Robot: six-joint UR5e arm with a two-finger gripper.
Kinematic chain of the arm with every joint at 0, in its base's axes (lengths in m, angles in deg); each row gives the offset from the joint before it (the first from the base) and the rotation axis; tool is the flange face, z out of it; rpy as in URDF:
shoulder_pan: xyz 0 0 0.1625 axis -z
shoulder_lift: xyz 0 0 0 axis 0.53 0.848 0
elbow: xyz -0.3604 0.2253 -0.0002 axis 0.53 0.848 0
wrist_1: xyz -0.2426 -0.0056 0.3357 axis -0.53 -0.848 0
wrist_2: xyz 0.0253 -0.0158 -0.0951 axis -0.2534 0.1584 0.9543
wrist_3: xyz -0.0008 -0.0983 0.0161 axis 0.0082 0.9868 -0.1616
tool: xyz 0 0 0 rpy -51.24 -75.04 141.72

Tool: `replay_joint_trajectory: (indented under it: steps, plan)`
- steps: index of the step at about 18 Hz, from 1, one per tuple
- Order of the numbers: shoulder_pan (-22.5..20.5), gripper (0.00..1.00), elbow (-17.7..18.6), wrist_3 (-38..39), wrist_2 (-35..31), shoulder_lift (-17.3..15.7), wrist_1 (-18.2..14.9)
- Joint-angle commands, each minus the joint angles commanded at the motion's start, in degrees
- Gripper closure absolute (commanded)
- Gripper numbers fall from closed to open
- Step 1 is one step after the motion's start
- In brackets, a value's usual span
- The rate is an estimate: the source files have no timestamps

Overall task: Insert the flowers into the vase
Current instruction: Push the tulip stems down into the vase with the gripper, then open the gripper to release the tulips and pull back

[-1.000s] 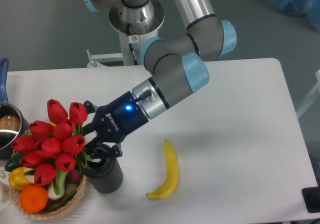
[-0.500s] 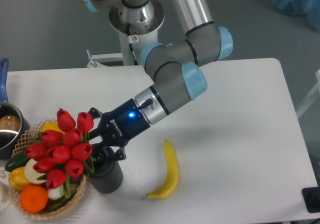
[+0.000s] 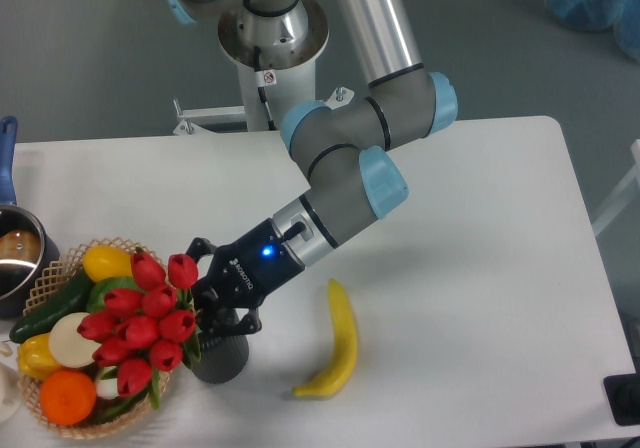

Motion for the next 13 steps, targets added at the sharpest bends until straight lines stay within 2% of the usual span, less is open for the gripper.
replay_joint_trajectory:
  steps: [2,4,7,8,11,13]
  plan:
    - [-0.09,0.57,0.35,0.00,-0.35,-0.09,0.00]
    - [-0.09,0.45,0.62,0.00,-0.36,-0.26,0.00]
    - [-0.26,0.08,1.32,0.17,-0.62,-0.44,-0.09]
    - [-0.44,0.01,1.58,0.18,-1.05,-0.53,-0.09]
    - [-1.84,0.00,4.03,0.35,-4.57,-2.19,-0.18]
    - [-3.24,0.00,5.44,0.26,-4.57,-3.95,-0.17]
